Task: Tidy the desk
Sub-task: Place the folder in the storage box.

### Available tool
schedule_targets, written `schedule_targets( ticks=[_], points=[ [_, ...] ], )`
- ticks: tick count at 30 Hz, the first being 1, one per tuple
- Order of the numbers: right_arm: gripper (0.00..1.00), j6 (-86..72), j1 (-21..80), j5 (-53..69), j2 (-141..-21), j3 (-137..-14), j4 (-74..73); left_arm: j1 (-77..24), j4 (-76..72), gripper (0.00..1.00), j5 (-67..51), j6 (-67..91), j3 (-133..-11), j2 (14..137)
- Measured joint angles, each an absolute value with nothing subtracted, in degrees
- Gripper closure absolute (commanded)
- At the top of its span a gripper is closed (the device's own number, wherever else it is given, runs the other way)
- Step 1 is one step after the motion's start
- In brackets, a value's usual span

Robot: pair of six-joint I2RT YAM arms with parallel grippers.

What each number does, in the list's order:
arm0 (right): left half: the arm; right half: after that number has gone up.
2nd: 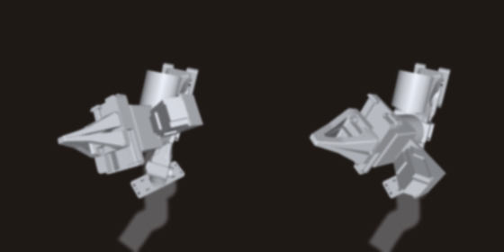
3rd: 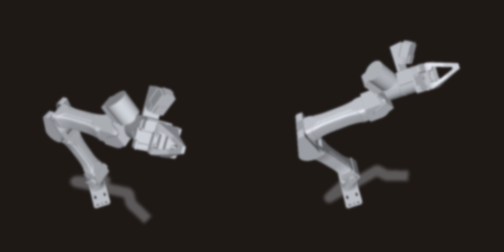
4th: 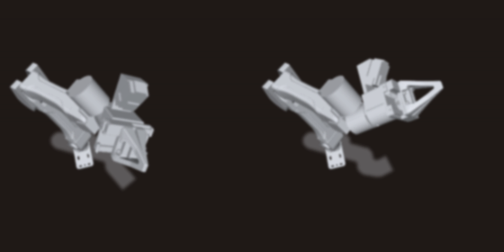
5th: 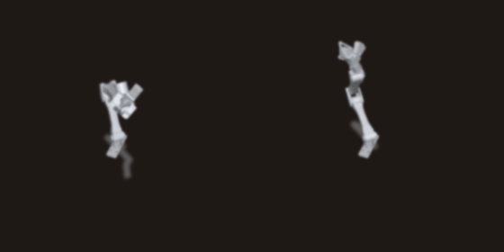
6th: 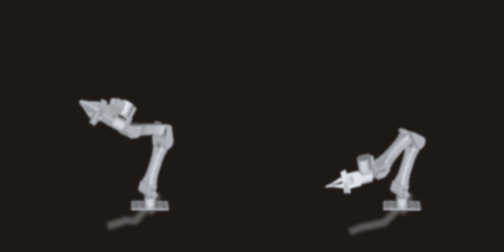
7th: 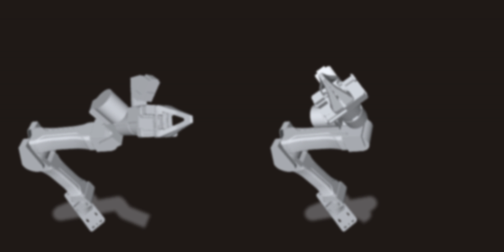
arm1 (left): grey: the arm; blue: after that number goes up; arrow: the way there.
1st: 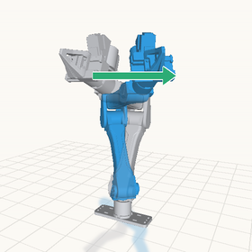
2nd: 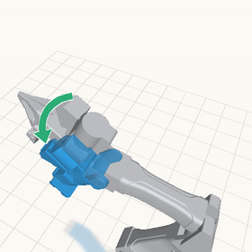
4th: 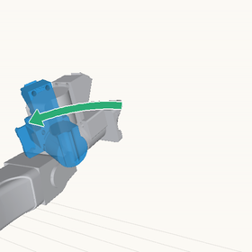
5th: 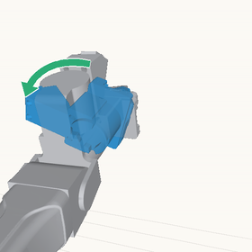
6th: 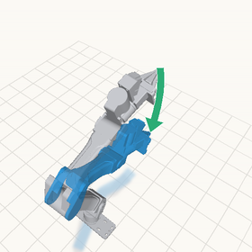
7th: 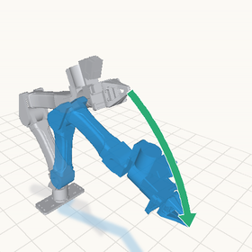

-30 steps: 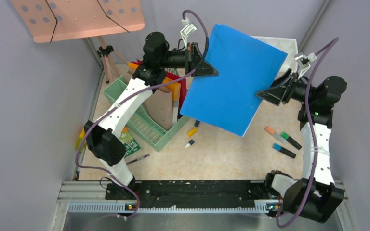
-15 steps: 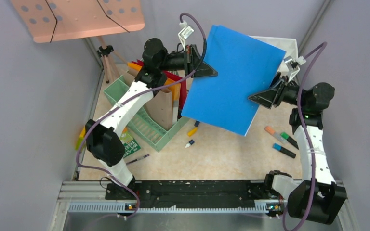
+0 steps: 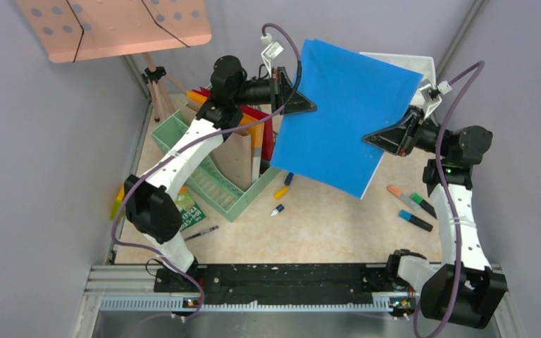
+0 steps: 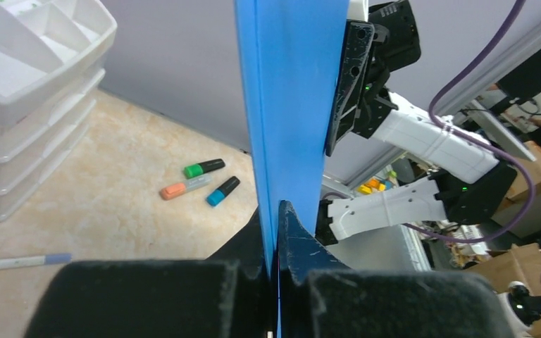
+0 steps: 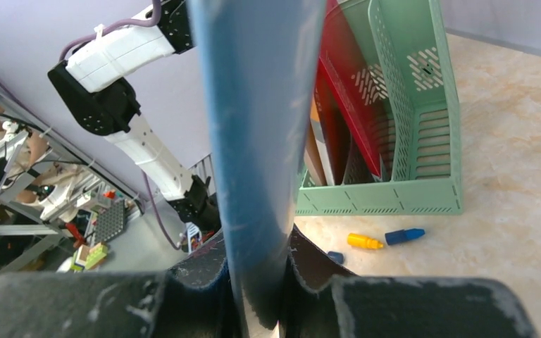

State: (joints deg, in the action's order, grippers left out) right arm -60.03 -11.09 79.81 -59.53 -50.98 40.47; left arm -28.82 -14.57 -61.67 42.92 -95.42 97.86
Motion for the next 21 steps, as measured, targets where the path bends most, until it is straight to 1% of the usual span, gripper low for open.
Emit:
schedule_targets(
  ticks=[1, 3, 4, 5, 6, 9, 10, 11, 17, 21],
  points=[
    [1.0, -59.35, -11.09, 79.79, -59.53, -51.03, 39.46, -28.82, -12.73, 0.87, -61.41, 41.45, -95.94, 97.86],
    [1.0, -56.27, -11.05, 79.53, -59.53, -51.75, 35.46, -28.82, -8.34, 0.64, -60.69, 38.0, -97.49, 97.86],
    [1.0, -53.6, -11.03, 79.4, -59.53, -52.84, 31.64, -28.82, -5.5, 0.55, -60.16, 35.86, -98.61, 97.86],
    [1.0, -50.78, -11.0, 79.29, -59.55, -54.43, 27.9, -28.82, -3.38, 0.35, -59.48, 33.71, -99.48, 97.84],
    [1.0, -47.51, -10.98, 78.61, -59.55, -56.6, 23.64, -28.75, -0.86, 0.25, -58.52, 31.83, -100.33, 97.71],
    [1.0, -39.59, -10.98, 76.47, -59.94, -63.9, 13.67, -28.49, 6.24, 0.08, -55.79, 26.2, -101.95, 96.84],
    [1.0, -37.45, -10.98, 75.7, -60.16, -66.39, 11.29, -28.27, 8.99, 0.04, -54.7, 24.29, -102.63, 96.38],
    [1.0, -35.57, -10.98, 74.83, -60.4, -68.66, 9.45, -28.1, 10.85, 0.02, -53.89, 22.72, -103.15, 96.01],
    [1.0, -30.48, -10.94, 71.7, -62.11, -74.63, 4.8, -26.44, 22.26, 0.02, -48.21, 14.94, -106.96, 92.62],
    [1.0, -27.18, -9.65, 67.94, -64.88, -76.99, 1.8, -25.47, 29.3, 0.02, -41.93, 8.67, -108.77, 88.79]
  ],
)
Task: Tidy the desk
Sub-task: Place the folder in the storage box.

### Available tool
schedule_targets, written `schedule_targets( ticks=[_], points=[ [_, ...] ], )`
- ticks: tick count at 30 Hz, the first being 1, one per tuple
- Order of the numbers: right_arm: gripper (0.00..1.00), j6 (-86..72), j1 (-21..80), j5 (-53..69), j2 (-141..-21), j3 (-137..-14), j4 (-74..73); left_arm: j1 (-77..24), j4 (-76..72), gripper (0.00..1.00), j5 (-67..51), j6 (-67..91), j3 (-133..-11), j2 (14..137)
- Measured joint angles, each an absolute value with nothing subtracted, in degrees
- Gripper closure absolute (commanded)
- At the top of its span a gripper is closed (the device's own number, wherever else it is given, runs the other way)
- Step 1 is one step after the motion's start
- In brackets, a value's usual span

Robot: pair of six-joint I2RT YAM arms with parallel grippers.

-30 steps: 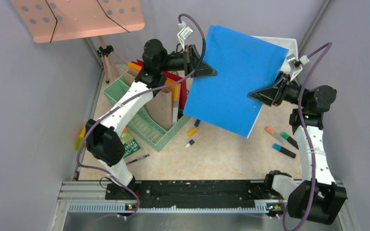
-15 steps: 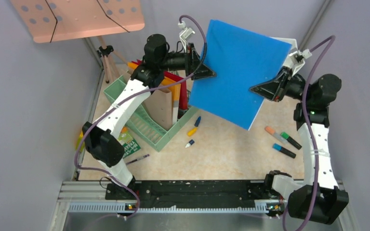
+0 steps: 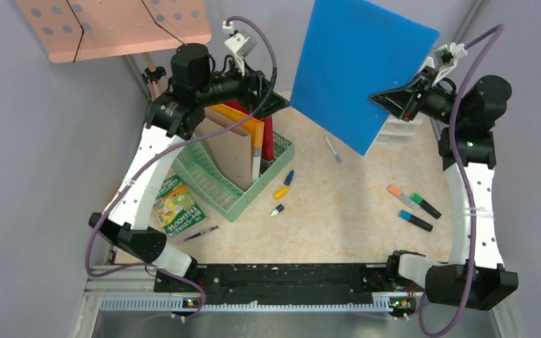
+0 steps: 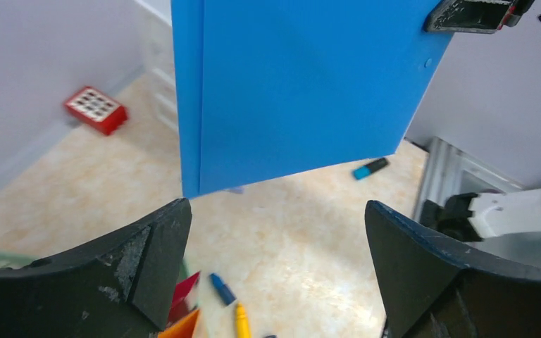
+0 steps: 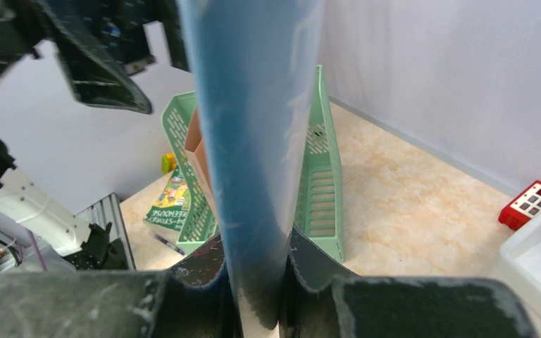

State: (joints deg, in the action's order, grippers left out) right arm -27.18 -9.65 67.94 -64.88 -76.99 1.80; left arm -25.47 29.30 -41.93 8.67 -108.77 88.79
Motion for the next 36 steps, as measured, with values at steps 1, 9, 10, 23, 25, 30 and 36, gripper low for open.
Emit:
schedule_targets(
  ticks=[1, 9, 10, 23, 25, 30, 36],
  points=[
    [1.0, -25.21, -8.21, 65.78, -65.89, -77.69, 0.1, -25.41, 30.81, 0.02, -39.9, 7.07, -109.1, 87.72],
    [1.0, -16.82, 2.72, 54.04, -71.37, -80.64, -5.3, -25.32, 38.2, 0.02, -22.02, -3.36, -110.26, 80.2],
    [1.0, -16.01, 4.12, 52.75, -72.18, -80.97, -5.54, -25.32, 38.41, 0.02, -20.27, -4.08, -110.26, 79.85],
    [1.0, -5.08, 23.57, 37.74, -83.5, -83.48, -5.32, -24.8, 42.48, 0.02, -3.81, -11.86, -101.89, 76.71],
    [1.0, -4.34, 25.47, 36.88, -85.27, -83.59, -5.37, -24.45, 43.2, 0.02, -2.98, -12.29, -101.54, 76.07],
    [1.0, -2.5, 28.97, 34.3, -87.48, -83.68, -5.63, -22.98, 43.7, 0.02, -1.78, -12.64, -100.75, 74.04],
    [1.0, -1.52, 31.42, 31.03, -88.42, -83.79, -4.73, -20.95, 43.53, 0.02, 0.75, -13.13, -98.56, 73.1]
  ],
)
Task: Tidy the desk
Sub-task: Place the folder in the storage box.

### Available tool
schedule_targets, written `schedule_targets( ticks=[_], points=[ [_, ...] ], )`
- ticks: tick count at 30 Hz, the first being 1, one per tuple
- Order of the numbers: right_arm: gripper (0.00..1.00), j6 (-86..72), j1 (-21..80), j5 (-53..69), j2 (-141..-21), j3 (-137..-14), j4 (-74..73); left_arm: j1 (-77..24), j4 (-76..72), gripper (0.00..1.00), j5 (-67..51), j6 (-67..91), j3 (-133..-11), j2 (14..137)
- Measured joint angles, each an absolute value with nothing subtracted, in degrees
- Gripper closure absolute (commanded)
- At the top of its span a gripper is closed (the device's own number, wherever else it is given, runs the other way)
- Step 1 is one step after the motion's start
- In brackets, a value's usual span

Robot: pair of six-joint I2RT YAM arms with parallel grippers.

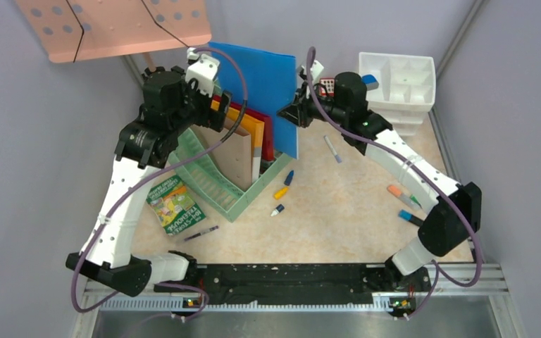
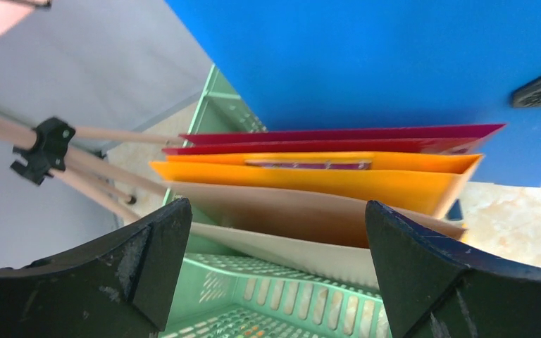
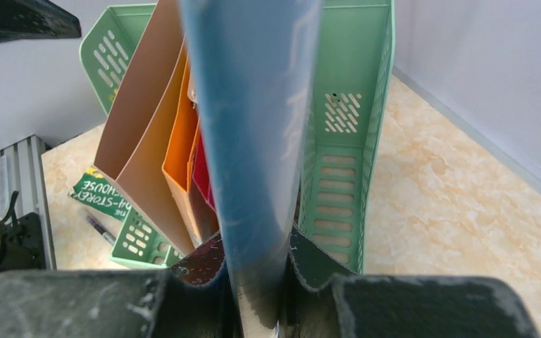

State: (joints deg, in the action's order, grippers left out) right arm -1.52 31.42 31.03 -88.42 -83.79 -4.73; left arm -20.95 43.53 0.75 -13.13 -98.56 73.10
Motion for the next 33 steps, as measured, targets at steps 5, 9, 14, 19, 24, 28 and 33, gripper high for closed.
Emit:
schedule_targets(
  ticks=[5, 9, 14, 19, 24, 28, 33],
  points=[
    [1.0, -1.32, 33.5, 29.3, -92.51, -86.52, -3.42, -17.47, 43.55, 0.02, 4.45, -13.76, -94.0, 72.1],
    [1.0, -0.93, 35.03, 28.49, -96.05, -88.36, -2.68, -14.31, 43.33, 0.02, 9.63, -15.05, -89.73, 70.65],
    [1.0, 0.84, 35.42, 28.27, -97.17, -88.6, -2.81, -11.2, 42.85, 0.02, 14.76, -17.47, -84.86, 68.01],
    [1.0, 1.56, 35.42, 28.56, -97.17, -88.55, -0.86, -7.9, 41.91, 0.03, 16.8, -19.42, -83.53, 67.4],
    [1.0, 1.45, 35.42, 29.21, -97.17, -87.61, 3.03, -4.84, 41.93, 0.05, 17.04, -20.51, -82.96, 67.42],
    [1.0, 1.17, 35.42, 30.15, -97.17, -86.46, 4.49, -3.86, 42.48, 0.08, 17.04, -21.41, -83.22, 68.31],
    [1.0, 0.84, 35.42, 31.24, -97.19, -86.24, 5.15, -3.03, 44.21, 0.18, 16.43, -22.63, -85.14, 73.47]
  ],
)
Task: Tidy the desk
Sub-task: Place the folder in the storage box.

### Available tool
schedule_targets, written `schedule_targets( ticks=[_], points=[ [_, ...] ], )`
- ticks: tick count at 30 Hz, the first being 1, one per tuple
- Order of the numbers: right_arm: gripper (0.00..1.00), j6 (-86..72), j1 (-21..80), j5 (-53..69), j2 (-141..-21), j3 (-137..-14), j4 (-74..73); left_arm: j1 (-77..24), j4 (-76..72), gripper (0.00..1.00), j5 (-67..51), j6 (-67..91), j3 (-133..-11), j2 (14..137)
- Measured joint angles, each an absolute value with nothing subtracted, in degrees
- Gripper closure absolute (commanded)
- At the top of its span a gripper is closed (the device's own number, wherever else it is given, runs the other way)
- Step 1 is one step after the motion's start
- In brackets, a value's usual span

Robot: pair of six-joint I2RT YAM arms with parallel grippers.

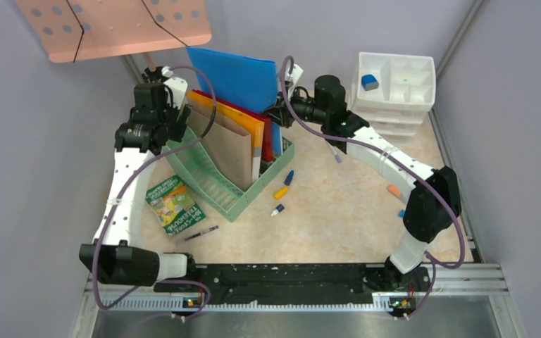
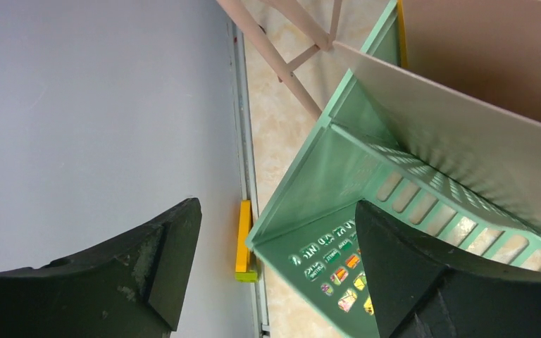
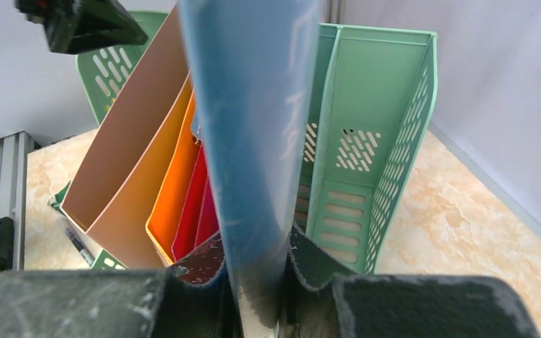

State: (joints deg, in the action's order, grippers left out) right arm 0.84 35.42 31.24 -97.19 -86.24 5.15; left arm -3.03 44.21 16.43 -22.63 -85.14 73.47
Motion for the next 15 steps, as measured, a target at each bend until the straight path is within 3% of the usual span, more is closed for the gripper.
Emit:
schedule_targets(
  ticks=[8, 15],
  points=[
    [1.0, -0.95, 35.42, 31.66, -97.34, -85.67, 7.79, -1.54, 46.68, 0.36, 15.27, -23.99, -88.95, 81.1],
    [1.0, -3.68, 35.42, 31.62, -99.0, -84.36, 12.8, -1.23, 48.75, 0.41, 14.31, -24.21, -88.95, 82.5]
  ],
)
